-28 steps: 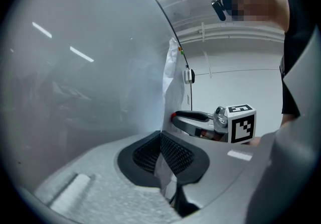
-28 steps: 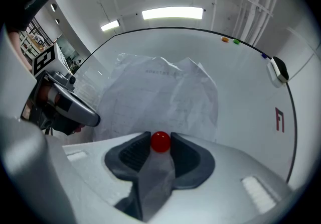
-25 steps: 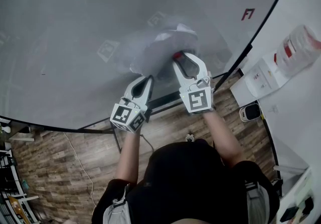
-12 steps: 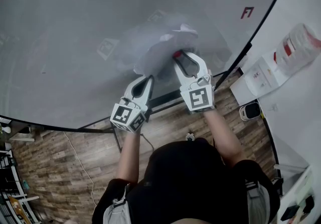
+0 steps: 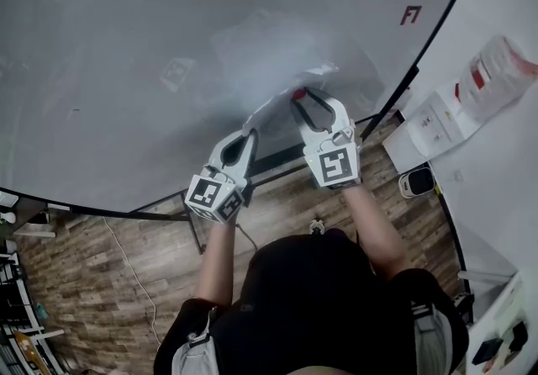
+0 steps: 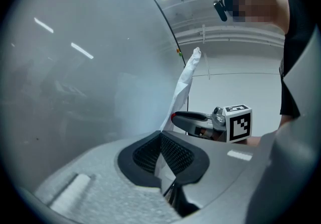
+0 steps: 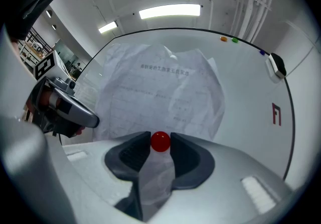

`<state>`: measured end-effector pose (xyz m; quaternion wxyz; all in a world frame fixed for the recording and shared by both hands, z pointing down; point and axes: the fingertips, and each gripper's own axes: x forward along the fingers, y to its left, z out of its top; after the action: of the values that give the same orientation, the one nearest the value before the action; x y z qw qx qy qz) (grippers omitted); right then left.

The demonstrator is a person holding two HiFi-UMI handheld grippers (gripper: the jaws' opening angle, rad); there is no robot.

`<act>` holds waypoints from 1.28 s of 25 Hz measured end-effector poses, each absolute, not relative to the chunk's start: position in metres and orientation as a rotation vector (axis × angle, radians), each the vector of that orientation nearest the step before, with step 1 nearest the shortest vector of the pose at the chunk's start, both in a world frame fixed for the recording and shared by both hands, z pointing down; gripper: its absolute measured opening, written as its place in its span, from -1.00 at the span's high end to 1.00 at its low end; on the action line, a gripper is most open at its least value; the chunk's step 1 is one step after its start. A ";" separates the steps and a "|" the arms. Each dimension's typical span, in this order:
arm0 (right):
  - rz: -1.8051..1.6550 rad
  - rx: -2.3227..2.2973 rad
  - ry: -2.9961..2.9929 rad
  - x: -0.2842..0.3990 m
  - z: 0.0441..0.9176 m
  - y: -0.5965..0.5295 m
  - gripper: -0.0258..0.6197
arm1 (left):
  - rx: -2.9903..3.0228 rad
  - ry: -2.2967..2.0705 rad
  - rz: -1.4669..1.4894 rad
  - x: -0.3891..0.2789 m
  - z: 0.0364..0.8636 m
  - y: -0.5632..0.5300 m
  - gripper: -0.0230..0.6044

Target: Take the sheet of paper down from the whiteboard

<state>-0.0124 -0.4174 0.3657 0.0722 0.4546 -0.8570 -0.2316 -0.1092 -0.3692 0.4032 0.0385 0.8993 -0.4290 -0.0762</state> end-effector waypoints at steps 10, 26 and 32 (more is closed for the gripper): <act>-0.633 1.356 -2.556 -0.016 0.381 -0.380 0.53 | 2.699 -1.224 -0.235 -0.111 0.431 -0.323 0.90; -0.386 1.402 -2.473 -0.053 0.457 -0.258 0.52 | 2.659 -1.046 -0.152 -0.151 0.480 -0.218 0.90; -0.327 1.390 -2.523 -0.050 0.461 -0.214 0.52 | 2.649 -1.146 -0.202 -0.169 0.469 -0.195 0.90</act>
<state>-0.0497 -0.2144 0.4612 0.1210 0.4759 -0.8639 -0.1121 -0.1695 -0.1952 0.4686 0.1237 0.9085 -0.3931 -0.0693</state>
